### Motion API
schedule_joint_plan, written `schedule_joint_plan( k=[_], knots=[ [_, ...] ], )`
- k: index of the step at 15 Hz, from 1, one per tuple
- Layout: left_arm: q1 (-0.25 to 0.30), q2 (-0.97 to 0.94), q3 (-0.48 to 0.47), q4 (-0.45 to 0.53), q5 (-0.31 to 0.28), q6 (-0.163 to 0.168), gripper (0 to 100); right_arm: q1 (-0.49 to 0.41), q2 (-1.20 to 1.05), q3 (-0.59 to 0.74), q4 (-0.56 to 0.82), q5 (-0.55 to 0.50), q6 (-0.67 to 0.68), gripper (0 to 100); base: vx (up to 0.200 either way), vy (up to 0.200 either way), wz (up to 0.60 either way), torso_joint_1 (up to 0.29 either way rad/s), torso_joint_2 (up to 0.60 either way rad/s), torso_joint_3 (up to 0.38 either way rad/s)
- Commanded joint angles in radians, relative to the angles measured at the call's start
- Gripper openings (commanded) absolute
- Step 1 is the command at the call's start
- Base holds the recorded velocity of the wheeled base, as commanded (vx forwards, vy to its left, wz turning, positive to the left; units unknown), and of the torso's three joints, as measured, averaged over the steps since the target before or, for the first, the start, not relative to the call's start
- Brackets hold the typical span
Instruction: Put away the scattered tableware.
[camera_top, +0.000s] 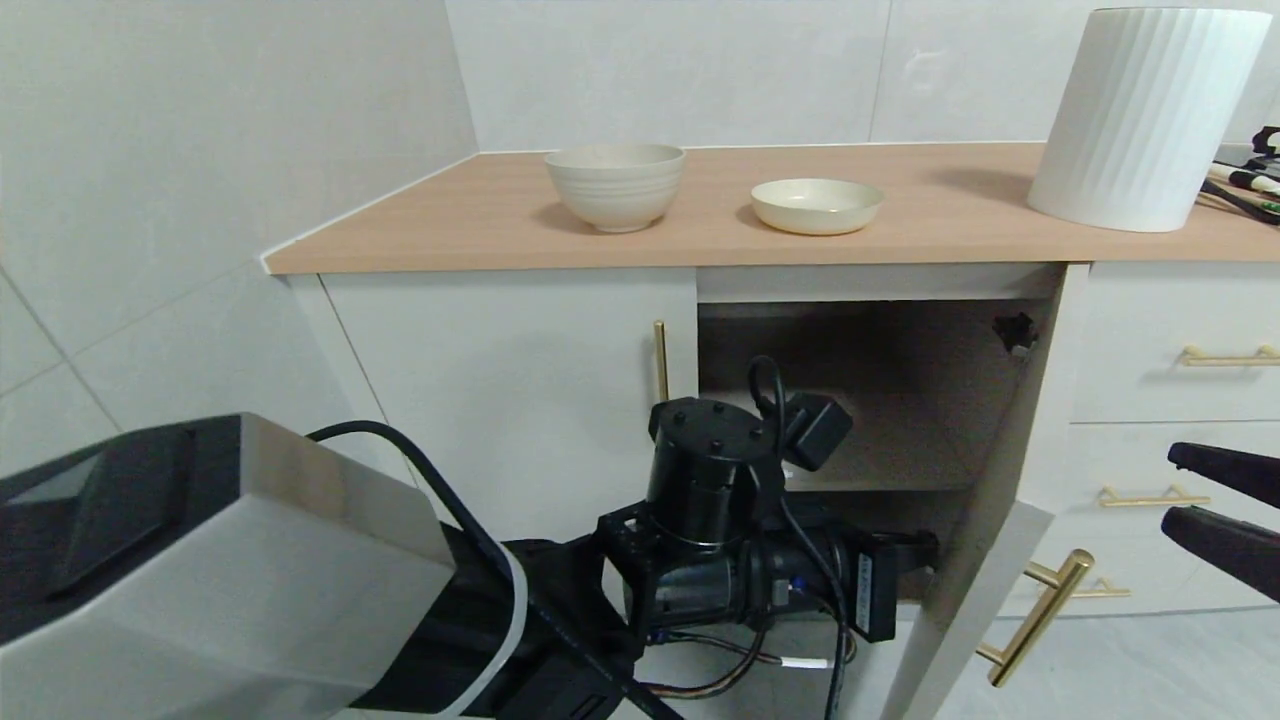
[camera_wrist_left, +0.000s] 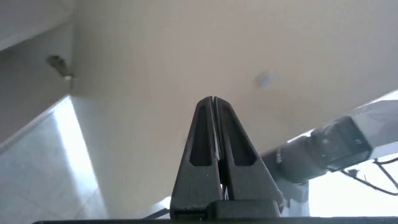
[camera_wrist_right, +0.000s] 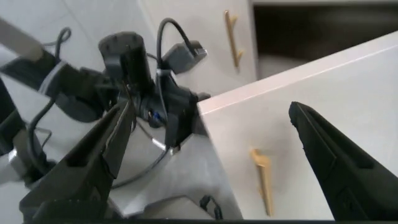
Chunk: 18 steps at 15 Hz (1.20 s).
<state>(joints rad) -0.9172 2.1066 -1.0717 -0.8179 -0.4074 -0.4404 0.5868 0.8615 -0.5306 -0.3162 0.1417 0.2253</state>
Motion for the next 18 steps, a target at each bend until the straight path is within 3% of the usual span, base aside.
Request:
schedule_joint_plan(
  k=[1, 3, 5, 6, 8, 13, 14, 17, 18],
  knots=[
    [-0.032, 0.044, -0.16, 0.114, -0.001, -0.001, 0, -0.01, -0.022, -0.025, 0.0, 0.002, 0.002, 100, 0.0, 0.0, 0.0, 0.0, 0.0, 0.0],
    [-0.109, 0.05, -0.229, 0.163, -0.001, -0.009, 0, -0.01, -0.035, -0.038, 0.0, 0.004, 0.002, 100, 0.0, 0.0, 0.0, 0.0, 0.0, 0.0],
    [-0.181, 0.007, -0.221, 0.163, -0.001, -0.058, 0, -0.01, -0.047, -0.048, 0.0, 0.009, 0.003, 100, 0.0, 0.0, 0.0, 0.0, 0.0, 0.0],
    [-0.192, -0.014, -0.214, 0.16, -0.002, -0.093, 0, -0.01, -0.055, -0.049, 0.0, 0.009, 0.006, 100, 0.0, 0.0, 0.0, 0.0, 0.0, 0.0],
    [-0.183, -0.051, -0.191, 0.158, 0.007, -0.107, 0, -0.01, -0.055, -0.051, 0.0, 0.009, 0.006, 100, 0.0, 0.0, 0.0, 0.0, 0.0, 0.0],
    [0.021, -0.333, 0.042, 0.174, 0.015, -0.092, 0, -0.01, 0.056, -0.088, 0.0, 0.01, 0.006, 100, 0.0, 0.0, 0.0, 0.0, 0.0, 0.0],
    [0.078, -0.41, 0.093, 0.197, 0.015, -0.077, 0, -0.01, 0.105, -0.106, 0.0, 0.012, 0.006, 100, 0.0, 0.0, 0.0, 0.0, 0.0, 0.0],
    [0.298, -0.659, 0.242, 0.339, 0.015, 0.02, 0, -0.01, 0.274, -0.198, 0.002, 0.061, 0.006, 100, 0.0, 0.0, 0.0, 0.0, 0.0, 0.0],
    [0.345, -0.708, 0.266, 0.37, 0.015, 0.046, 0, -0.01, 0.304, -0.221, 0.002, 0.07, 0.006, 100, 0.0, 0.0, 0.0, 0.0, 0.0, 0.0]
  ],
)
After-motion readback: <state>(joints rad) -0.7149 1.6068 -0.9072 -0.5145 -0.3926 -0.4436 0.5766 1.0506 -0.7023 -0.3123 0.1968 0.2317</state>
